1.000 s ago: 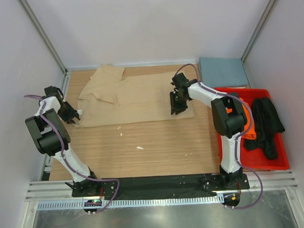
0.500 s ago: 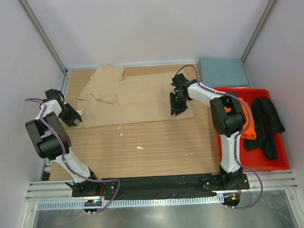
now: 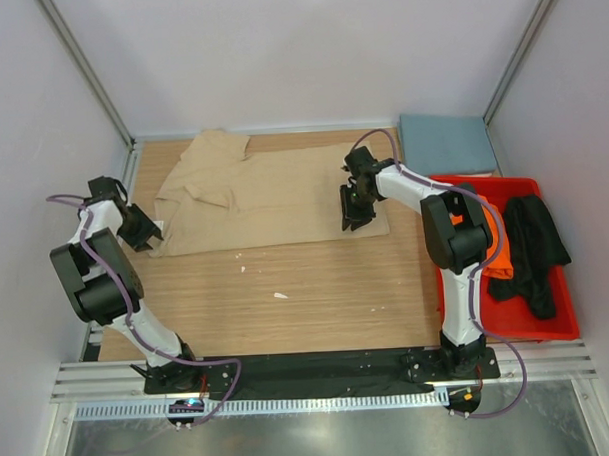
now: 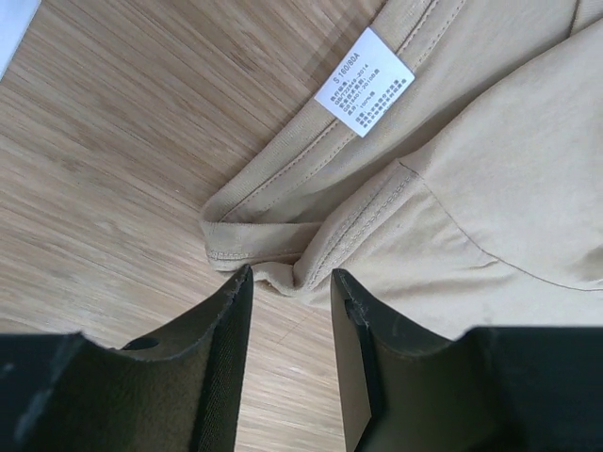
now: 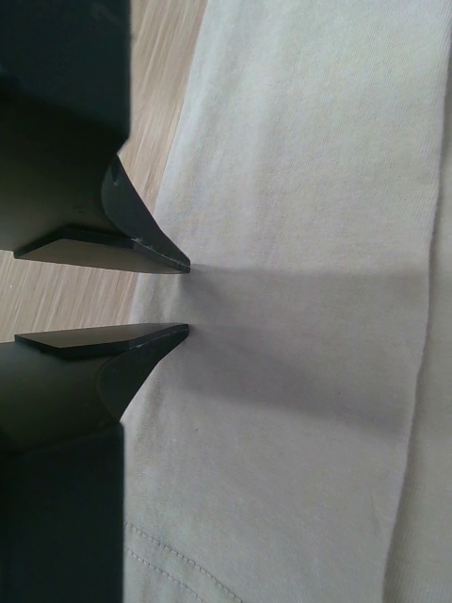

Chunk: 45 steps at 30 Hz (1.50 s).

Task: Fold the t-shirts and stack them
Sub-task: Fold the tshirt

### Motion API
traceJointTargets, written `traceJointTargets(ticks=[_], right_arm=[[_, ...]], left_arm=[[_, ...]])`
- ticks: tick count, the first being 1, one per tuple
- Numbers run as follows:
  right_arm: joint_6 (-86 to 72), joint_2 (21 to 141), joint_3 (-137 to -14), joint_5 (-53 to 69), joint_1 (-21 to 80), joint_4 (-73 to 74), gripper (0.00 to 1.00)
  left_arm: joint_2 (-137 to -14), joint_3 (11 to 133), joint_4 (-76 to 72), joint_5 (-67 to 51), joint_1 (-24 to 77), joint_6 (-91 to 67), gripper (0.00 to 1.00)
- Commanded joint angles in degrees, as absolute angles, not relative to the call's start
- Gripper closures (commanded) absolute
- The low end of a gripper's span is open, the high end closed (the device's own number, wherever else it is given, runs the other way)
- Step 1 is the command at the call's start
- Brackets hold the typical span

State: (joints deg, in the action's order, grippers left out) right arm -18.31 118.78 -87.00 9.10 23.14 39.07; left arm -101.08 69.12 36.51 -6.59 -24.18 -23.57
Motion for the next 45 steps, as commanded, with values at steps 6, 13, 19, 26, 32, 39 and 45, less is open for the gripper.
traceJointTargets(ticks=[6,13,19,26,32,39,45], right_arm=[[-17.75,119.44,-88.59,10.11,22.94,38.76,0.66],[-17.58,119.62,-88.68,10.55,22.76,38.85,0.66],[-17.58,119.53,-88.77,10.28,22.59,39.02,0.66],[-17.58,119.79,-88.77,10.46,22.50,39.02,0.67],[-17.75,119.97,-88.68,9.94,22.41,39.20,0.67],[-18.02,120.85,-89.12,8.18,22.41,40.16,0.67],[-18.54,121.46,-89.64,6.51,22.15,41.83,0.67]], left_arm=[[-100.10,69.43,35.07,-6.95,-23.38,-22.24,0.62],[-102.30,69.87,35.42,-5.80,-21.54,-21.71,0.67],[-103.88,70.93,37.00,-2.74,-21.27,-21.97,0.79],[-105.91,74.53,38.58,-0.36,-21.18,-22.23,0.98],[-105.56,77.08,39.64,2.99,-21.18,-22.15,1.00],[-110.47,81.56,42.09,2.28,-21.01,-22.06,1.00],[-114.52,81.66,46.40,6.06,-20.74,-21.71,1.00]])
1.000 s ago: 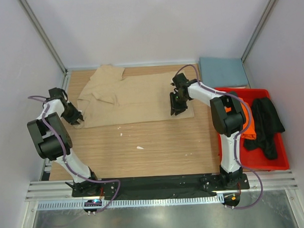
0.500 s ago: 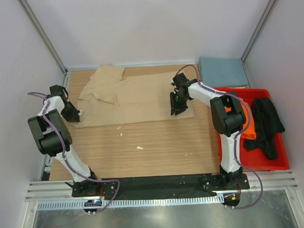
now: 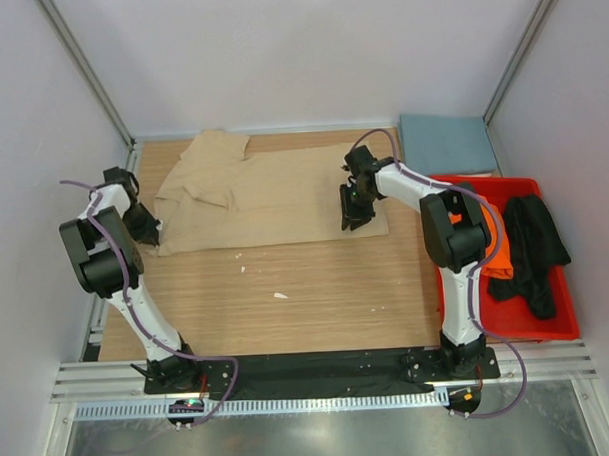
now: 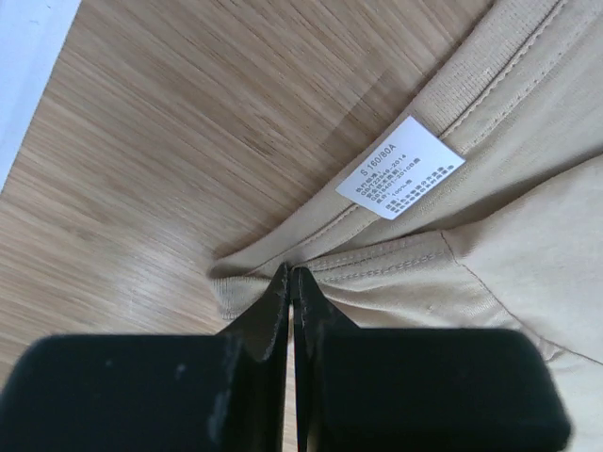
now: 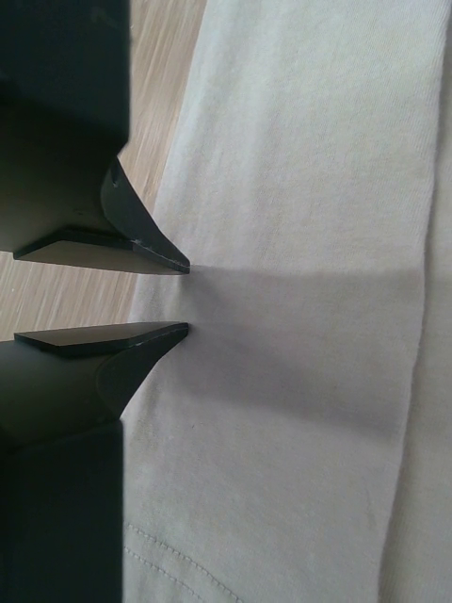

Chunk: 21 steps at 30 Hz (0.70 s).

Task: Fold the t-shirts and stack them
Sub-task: Fold the tshirt

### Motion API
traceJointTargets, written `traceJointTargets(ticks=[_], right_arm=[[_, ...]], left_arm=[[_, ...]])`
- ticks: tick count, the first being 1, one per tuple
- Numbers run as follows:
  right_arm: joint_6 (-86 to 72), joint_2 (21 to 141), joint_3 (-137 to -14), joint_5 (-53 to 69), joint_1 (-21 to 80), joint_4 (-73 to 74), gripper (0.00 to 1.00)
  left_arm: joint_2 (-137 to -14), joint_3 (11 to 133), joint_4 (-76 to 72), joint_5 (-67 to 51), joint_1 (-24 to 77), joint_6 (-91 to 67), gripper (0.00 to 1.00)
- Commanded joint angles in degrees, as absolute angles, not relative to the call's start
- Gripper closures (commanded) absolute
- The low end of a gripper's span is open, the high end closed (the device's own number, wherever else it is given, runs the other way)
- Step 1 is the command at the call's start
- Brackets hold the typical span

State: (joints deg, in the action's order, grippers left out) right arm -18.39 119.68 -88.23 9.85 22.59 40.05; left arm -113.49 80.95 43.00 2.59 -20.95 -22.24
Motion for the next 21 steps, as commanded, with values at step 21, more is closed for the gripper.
traceJointTargets(ticks=[21], right_arm=[[-18.81,117.51,-95.27,1.67,21.45,49.13,0.51]], left_arm=[[-104.58,85.08,50.98,-1.67,-12.32,-28.74,0.65]])
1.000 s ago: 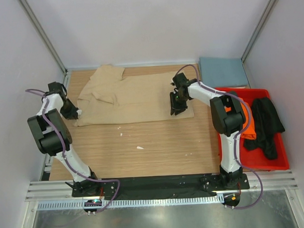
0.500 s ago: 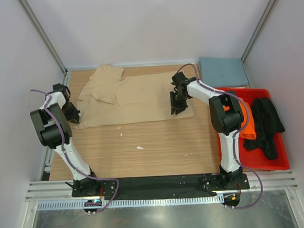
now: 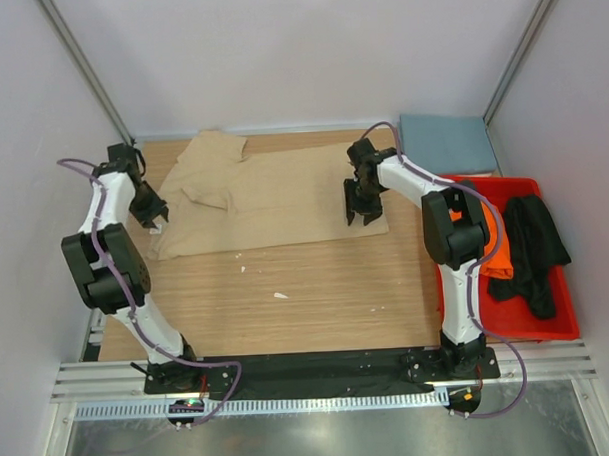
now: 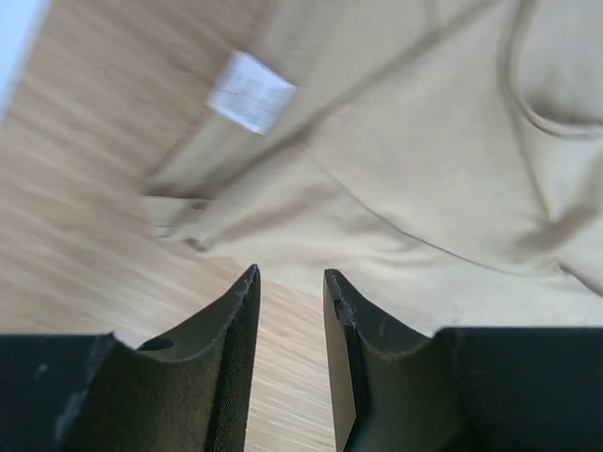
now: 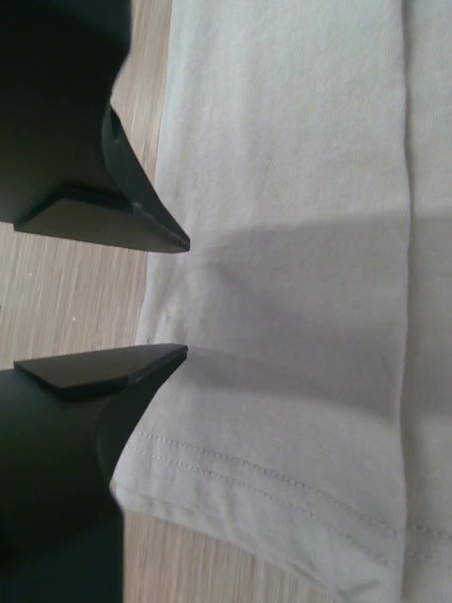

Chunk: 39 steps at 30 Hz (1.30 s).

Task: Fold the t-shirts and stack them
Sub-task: Fold the tshirt

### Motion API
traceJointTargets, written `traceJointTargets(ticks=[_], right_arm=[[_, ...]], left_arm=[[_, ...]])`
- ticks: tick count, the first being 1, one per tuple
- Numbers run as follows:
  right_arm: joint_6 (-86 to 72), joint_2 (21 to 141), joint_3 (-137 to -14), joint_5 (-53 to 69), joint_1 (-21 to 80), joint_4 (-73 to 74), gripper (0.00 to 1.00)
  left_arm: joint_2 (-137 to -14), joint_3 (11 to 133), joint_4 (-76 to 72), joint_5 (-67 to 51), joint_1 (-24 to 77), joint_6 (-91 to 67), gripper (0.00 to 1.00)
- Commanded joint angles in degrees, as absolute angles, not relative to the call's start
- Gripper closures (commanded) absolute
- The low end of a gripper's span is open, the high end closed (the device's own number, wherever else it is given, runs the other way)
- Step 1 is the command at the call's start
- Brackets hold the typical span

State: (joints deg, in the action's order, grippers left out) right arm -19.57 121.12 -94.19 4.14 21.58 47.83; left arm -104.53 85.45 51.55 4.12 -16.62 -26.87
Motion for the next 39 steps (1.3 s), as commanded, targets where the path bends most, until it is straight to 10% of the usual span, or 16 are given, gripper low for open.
traceJointTargets(ticks=[1,28,39], right_arm=[[-18.29,118.03,-95.45,0.89,21.45,48.96,0.48],[-19.77,106.72,-64.79,-2.56,19.77,40.87,0.48],[-20.04,92.20,-66.78,8.69,20.48,39.48,0.43]], left_arm=[[-105.29,84.64,50.28,-2.54,-10.56,-29.18,0.66],[-99.16,58.90,46.05,2.29,-9.58,-31.72,0.80],[-85.52,63.71,48.07,-6.06,-9.49,-30.23,0.52]])
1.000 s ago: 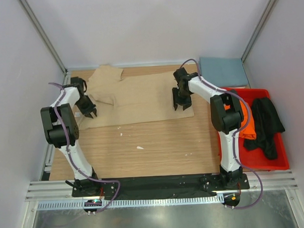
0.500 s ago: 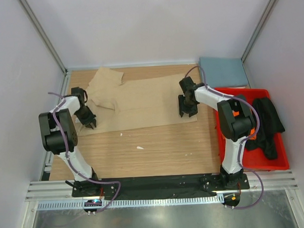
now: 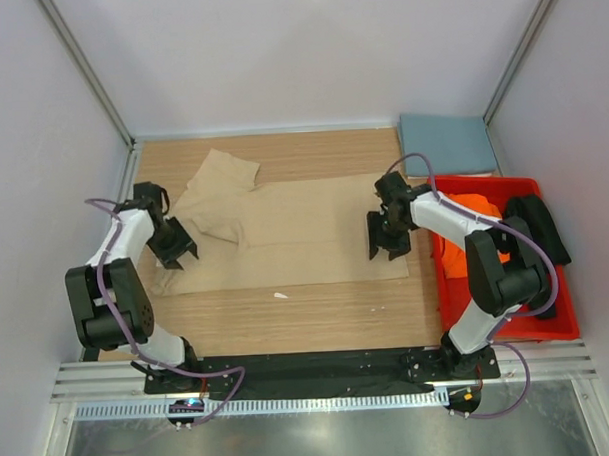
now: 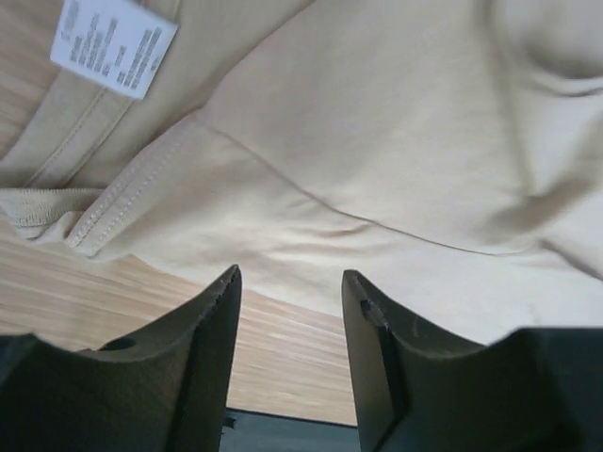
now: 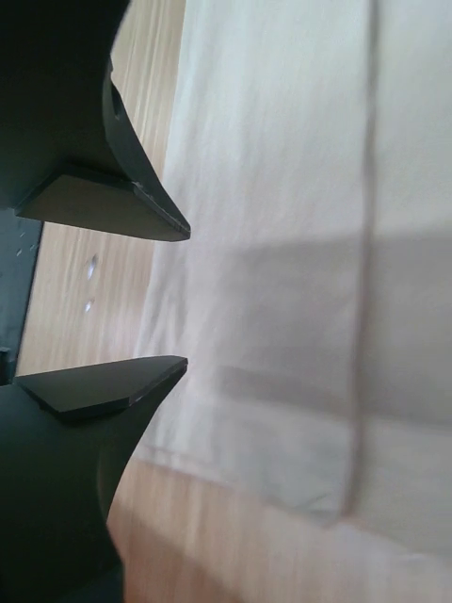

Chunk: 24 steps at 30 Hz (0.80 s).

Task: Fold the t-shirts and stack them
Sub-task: Fold the tshirt

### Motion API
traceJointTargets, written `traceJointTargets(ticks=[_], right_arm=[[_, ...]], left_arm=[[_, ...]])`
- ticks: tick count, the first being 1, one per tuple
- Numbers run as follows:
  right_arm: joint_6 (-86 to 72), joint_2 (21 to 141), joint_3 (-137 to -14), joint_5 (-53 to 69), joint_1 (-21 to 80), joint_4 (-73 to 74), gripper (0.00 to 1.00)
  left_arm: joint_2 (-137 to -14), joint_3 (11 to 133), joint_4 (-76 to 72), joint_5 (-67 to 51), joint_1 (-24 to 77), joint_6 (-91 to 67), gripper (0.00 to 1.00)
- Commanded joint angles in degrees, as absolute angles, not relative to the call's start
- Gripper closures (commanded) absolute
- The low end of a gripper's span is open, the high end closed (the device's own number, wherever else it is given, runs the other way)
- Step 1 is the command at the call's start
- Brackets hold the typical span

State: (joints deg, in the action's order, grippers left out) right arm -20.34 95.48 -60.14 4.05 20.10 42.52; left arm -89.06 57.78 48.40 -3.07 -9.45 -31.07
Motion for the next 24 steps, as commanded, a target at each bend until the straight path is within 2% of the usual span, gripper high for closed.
traceJointTargets(ticks=[1,2,7,10,14,24], right_arm=[[-20.13,92.63,-69.49,10.27,20.57,35.46,0.41],[-21.35,93.07,-70.48,14.81,21.00,32.72,0.41],[-27.50,100.88,-78.20,19.16,26.53,17.24,0.41],[-31.36,108.44,-86.98,20.65,30.84,9.61,0.43],[-35.77,116.88,-92.88,20.66,34.80,3.70,0.44],[-37.88,130.60,-102.74,21.89,41.57,-2.99,0.60]], left_arm=[[-85.60,66.94,48.08,-6.15,-9.49,-30.23,0.51],[-85.78,68.19,47.73,-6.24,-9.49,-30.32,0.51],[-89.64,72.95,46.06,-9.83,-9.58,-33.57,0.54],[-90.09,71.81,43.69,-11.59,-9.58,-35.85,0.55],[-88.51,68.56,41.14,-12.13,-9.67,-36.47,0.55],[-83.24,56.35,37.88,-13.63,-10.72,-36.83,0.56]])
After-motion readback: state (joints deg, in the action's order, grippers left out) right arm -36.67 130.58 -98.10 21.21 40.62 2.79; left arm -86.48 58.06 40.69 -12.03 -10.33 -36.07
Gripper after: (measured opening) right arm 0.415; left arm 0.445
